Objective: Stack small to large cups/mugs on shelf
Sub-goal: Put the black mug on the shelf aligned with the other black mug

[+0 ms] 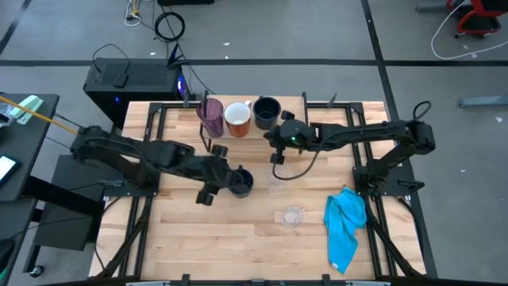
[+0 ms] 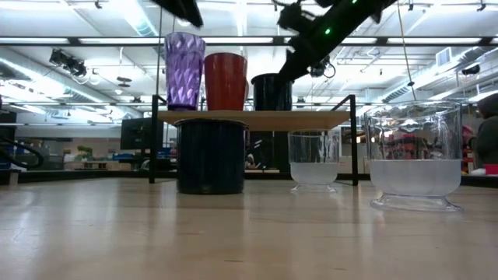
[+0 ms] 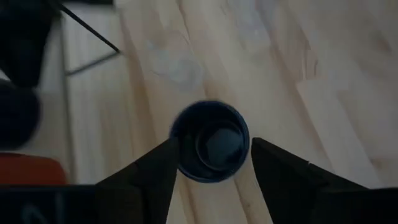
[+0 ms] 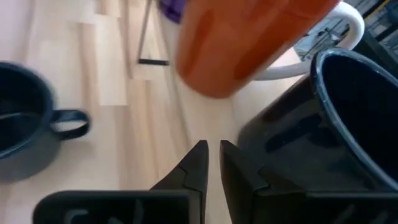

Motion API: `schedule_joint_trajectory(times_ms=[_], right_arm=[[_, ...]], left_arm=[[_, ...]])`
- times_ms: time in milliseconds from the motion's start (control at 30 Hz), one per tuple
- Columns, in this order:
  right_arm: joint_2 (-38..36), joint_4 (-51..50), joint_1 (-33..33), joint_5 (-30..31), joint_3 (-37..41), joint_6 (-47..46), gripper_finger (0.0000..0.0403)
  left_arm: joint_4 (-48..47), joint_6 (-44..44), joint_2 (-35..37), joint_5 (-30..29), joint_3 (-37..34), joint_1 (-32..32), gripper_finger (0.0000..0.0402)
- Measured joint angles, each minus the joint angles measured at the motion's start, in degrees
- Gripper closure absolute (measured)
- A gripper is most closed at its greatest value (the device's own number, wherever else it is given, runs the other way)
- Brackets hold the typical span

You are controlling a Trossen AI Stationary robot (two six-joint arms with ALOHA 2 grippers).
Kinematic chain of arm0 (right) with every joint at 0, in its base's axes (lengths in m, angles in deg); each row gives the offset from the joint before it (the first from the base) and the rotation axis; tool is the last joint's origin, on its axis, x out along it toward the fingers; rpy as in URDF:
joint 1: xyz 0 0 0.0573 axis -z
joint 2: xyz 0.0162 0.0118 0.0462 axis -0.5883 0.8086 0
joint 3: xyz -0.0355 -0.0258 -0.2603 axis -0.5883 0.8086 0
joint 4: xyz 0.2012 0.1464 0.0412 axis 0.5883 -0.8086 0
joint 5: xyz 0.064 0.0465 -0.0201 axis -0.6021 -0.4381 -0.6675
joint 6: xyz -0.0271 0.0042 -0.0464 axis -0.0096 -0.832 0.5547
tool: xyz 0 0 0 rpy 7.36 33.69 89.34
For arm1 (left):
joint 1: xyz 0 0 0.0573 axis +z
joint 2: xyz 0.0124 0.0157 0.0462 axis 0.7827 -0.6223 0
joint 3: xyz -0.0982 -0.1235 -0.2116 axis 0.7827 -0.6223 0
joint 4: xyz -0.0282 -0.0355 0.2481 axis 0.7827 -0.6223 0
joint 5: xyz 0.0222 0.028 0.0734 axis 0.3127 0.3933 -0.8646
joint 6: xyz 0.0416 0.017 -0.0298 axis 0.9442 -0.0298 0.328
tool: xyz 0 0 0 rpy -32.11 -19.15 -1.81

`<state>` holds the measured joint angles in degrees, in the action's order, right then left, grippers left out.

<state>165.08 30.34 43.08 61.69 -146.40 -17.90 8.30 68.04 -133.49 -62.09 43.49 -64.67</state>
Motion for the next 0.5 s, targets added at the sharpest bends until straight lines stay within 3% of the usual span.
schedule_joint_trajectory(times_ms=[500], right_arm=[[4.52, 3.42, 3.40, 1.07, 0.02, 3.20, 0.0378]], left_arm=[[0.81, -1.03, 9.66, -0.46, 0.04, 2.10, 0.0213]])
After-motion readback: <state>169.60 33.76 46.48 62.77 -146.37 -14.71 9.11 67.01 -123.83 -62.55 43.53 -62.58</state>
